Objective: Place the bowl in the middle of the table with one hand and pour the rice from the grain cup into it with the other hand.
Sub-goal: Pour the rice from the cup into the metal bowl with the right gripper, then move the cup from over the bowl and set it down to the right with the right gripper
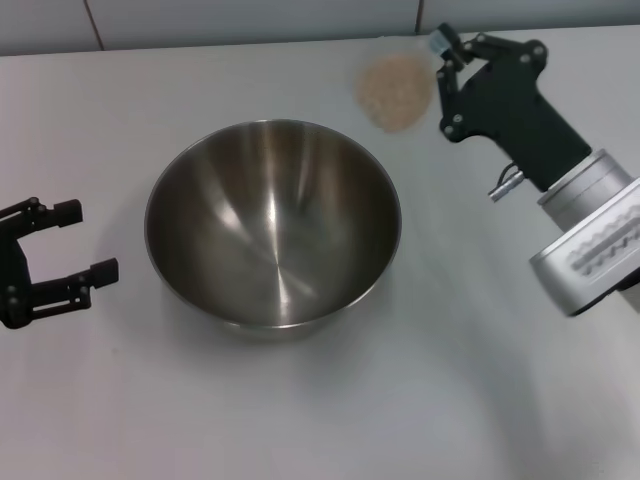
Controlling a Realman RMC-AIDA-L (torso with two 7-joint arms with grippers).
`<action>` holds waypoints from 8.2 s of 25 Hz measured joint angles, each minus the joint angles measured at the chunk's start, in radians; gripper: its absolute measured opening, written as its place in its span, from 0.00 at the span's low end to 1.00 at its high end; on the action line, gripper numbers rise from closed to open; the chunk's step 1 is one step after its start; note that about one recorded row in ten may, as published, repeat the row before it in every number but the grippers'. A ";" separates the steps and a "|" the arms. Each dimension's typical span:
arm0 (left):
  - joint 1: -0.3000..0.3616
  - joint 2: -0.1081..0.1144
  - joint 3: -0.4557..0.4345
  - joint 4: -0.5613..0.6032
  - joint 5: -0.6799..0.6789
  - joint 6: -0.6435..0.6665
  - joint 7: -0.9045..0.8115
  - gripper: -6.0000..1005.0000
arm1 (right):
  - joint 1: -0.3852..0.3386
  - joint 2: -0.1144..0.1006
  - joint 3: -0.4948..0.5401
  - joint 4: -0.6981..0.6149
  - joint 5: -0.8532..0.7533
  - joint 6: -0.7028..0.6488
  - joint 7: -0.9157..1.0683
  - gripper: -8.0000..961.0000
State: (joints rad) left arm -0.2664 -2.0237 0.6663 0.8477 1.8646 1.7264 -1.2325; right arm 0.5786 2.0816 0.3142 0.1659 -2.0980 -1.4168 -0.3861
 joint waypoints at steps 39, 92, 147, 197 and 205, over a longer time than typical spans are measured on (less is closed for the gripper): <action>-0.017 -0.032 -0.090 -0.004 -0.020 -0.001 0.000 0.84 | 0.007 0.001 -0.010 0.050 -0.199 -0.022 -1.032 0.02; -0.022 -0.033 -0.116 -0.006 -0.044 0.008 0.013 0.84 | -0.066 0.005 0.127 0.218 -0.300 -0.060 -0.945 0.01; -0.040 -0.025 -0.116 -0.006 -0.038 0.002 0.027 0.84 | -0.174 -0.003 0.389 0.051 -0.307 0.369 0.492 0.01; -0.039 -0.024 -0.114 -0.010 -0.038 0.010 0.039 0.84 | -0.172 0.000 0.371 0.029 -0.307 0.389 0.497 0.02; -0.039 -0.024 -0.114 -0.008 -0.038 0.010 0.039 0.84 | -0.176 -0.001 0.366 0.028 -0.301 0.384 0.498 0.04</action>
State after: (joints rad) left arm -0.3053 -2.0479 0.5518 0.8395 1.8266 1.7365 -1.1934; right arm 0.4028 2.0811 0.6797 0.1940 -2.3991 -1.0324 0.1123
